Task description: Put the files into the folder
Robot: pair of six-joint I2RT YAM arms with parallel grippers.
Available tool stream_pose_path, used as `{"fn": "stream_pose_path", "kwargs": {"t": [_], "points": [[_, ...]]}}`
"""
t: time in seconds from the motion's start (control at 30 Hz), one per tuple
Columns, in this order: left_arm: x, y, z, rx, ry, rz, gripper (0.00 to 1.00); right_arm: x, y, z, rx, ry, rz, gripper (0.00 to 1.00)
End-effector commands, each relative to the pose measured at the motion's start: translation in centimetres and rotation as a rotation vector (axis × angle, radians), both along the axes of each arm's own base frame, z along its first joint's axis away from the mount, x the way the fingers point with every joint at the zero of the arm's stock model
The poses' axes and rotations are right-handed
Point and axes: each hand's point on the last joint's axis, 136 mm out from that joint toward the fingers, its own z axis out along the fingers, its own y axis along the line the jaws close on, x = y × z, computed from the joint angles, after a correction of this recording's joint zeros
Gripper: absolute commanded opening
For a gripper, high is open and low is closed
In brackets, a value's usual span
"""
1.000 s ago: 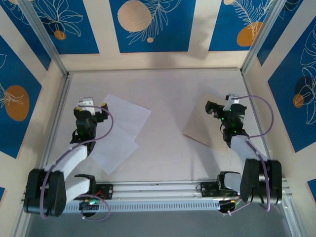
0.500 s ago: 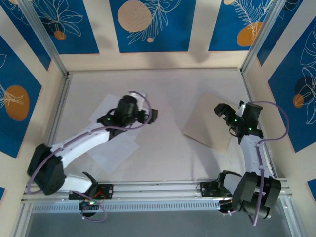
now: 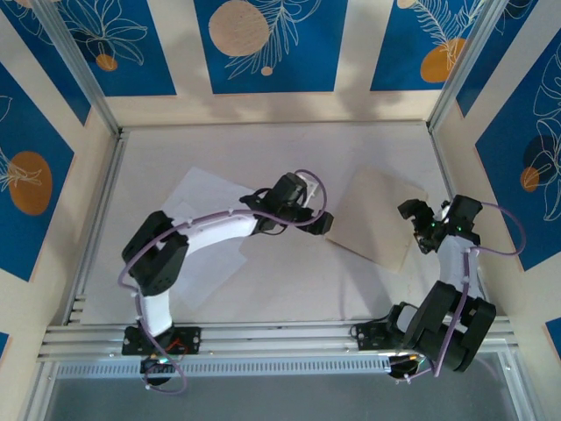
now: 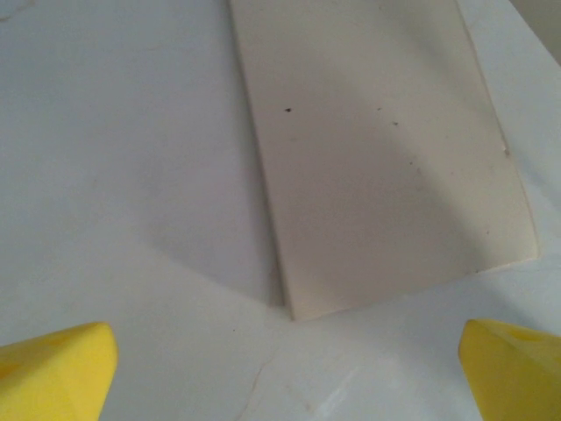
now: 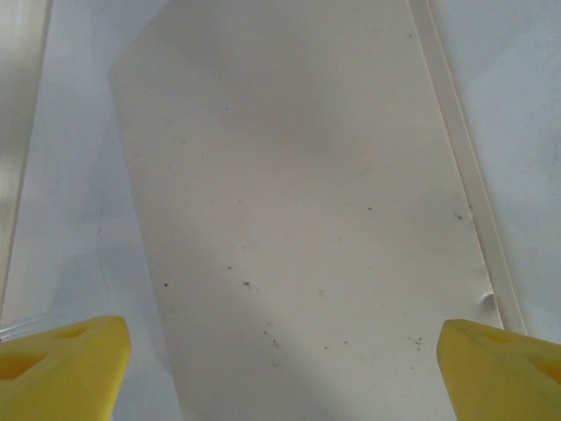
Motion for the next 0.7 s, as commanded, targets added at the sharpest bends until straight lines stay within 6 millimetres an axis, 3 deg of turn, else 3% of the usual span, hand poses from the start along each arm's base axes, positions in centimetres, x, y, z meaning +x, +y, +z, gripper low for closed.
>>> {"fn": "stream_pose_path", "kwargs": {"t": [0.0, 0.2, 0.47, 0.67], "points": [[-0.3, -1.7, -0.2, -0.019, 0.056, -0.028, 1.0, -0.3, -0.5, -1.2, -0.003, 0.048, -0.01, 0.9], [1.1, -3.7, -1.5, 0.001, 0.075, -0.045, 1.0, 0.6, -1.3, -2.3, -0.004, 0.101, -0.003, 0.86], [2.6, -6.9, -3.4, -0.003, 0.142, -0.069, 1.0, 2.6, 0.2, -3.4, 0.081, 0.122, 0.069, 0.83], [3.9, -7.8, -5.8, 0.038, 0.167, -0.033, 1.0, 3.8, 1.7, -4.9, 0.122, 0.181, 0.124, 0.82]]}}
